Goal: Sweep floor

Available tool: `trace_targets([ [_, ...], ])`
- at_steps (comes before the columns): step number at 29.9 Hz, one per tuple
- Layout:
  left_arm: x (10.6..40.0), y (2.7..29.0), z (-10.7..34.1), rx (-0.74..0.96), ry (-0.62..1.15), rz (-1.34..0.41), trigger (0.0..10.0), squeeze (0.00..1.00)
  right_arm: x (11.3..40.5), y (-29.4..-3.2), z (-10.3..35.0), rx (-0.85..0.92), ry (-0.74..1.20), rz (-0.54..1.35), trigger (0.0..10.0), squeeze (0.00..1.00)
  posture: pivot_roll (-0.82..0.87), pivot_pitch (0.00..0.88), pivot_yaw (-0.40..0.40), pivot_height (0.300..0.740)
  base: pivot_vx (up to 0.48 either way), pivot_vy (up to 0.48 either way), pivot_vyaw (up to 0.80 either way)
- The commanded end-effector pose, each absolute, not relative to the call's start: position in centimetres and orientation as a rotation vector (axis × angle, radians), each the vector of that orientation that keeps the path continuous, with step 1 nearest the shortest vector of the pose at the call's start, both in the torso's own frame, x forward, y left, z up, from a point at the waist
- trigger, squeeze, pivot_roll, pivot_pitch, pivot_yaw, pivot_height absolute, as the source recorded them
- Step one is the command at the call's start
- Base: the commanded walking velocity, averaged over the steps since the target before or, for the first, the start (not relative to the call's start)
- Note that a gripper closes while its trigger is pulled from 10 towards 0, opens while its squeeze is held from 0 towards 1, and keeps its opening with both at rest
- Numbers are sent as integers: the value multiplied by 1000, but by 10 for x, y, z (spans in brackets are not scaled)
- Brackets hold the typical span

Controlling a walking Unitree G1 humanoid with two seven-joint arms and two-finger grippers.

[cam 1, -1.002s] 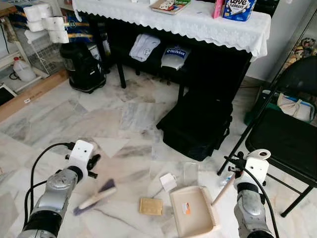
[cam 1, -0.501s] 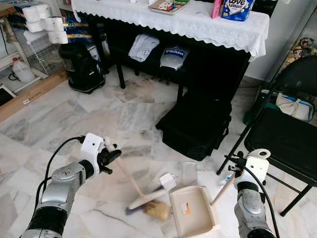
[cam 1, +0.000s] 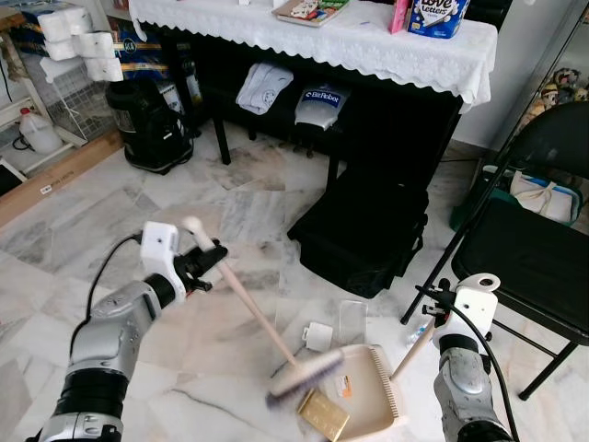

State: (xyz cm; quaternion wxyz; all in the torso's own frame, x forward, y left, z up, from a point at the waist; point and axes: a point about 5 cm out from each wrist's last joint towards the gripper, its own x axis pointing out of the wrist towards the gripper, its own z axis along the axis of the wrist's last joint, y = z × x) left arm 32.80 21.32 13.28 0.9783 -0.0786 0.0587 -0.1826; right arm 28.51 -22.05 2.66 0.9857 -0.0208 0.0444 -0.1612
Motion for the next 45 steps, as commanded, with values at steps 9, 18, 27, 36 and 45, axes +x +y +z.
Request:
trace_targets([
  [9, 331, 230, 149, 117, 76, -328, 10000, 0, 283, -217, 20, -22, 134, -313, 10000, 0, 24, 88, 9, 740, 0, 0, 0],
  [18, 329, 242, 135, 224, 85, -221, 10000, 0, 283, -216, 20, -19, 134, -310, 10000, 0, 23, 86, 12, 740, 0, 0, 0],
  [27, 326, 255, 128, 214, 70, -121, 10000, 0, 283, -216, 20, -16, 135, -311, 10000, 0, 33, 85, 13, 740, 0, 0, 0],
  [36, 315, 237, 101, 19, 19, 89, 10000, 0, 283, -215, 19, -13, 138, -303, 10000, 0, 22, 85, 11, 740, 0, 0, 0],
  [45, 319, 223, 102, -6, -20, 78, 10000, 0, 282, -216, 18, -12, 144, -304, 10000, 0, 19, 80, 16, 740, -260, 0, 0],
])
